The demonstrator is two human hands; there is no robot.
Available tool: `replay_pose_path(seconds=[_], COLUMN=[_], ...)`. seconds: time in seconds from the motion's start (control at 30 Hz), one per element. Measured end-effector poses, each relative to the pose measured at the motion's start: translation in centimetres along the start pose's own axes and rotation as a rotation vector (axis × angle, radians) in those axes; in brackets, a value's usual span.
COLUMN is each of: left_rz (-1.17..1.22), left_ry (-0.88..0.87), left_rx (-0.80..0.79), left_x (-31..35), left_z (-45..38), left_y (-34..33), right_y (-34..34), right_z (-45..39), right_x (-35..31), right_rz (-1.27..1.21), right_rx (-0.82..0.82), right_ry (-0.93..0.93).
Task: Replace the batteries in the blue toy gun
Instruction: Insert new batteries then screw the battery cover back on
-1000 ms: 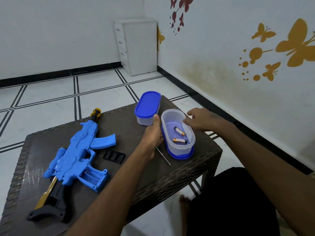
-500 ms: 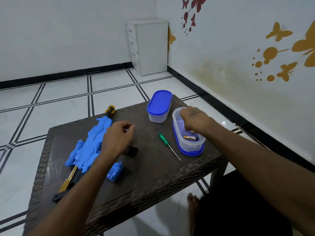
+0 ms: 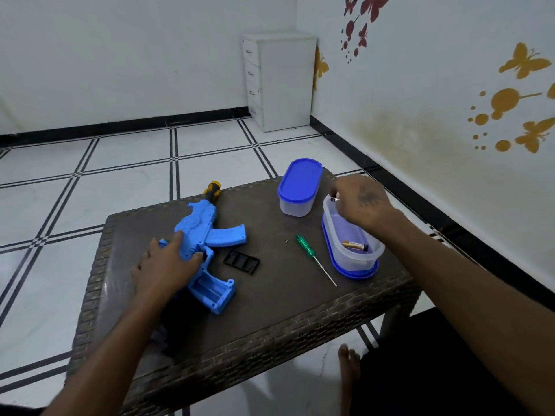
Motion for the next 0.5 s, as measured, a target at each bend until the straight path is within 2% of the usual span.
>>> replay_pose_path(seconds=[0.17, 0.23, 0.37, 0.5], left_rz=[0.003, 0.018, 0.044, 0.089], left_ry=[-0.034, -0.035, -0.031, -0.069], left_rx=[0.033, 0.045, 0.049, 0.062], left_x=[0.9, 1.2, 0.8, 1.0], left_z=[0.6, 1.0, 1.4, 1.6], left_y=[0.6, 0.6, 0.7, 1.1], right_y=[-0.4, -1.0, -3.1, -4.9], right_z=[1.6, 3.0, 4.4, 5.5], right_x=[-3.9, -5.9, -9.1, -11.1], right_rz=[-0.749, -0.94, -0.994, -0.849], right_rx=[-0.156, -0.244, -0.368, -0.383], right_ry=[0.04, 0.077, 0.145, 0.209])
Point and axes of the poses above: each hand's wrist, its own z-axis away from the middle knuckle, its own y-axis out of the back of the hand, x = y × z, the point moved 5 cm from there along -z, towards the middle knuckle, and after that the axes turned 10 degrees about -z, right-handed, at the moved point
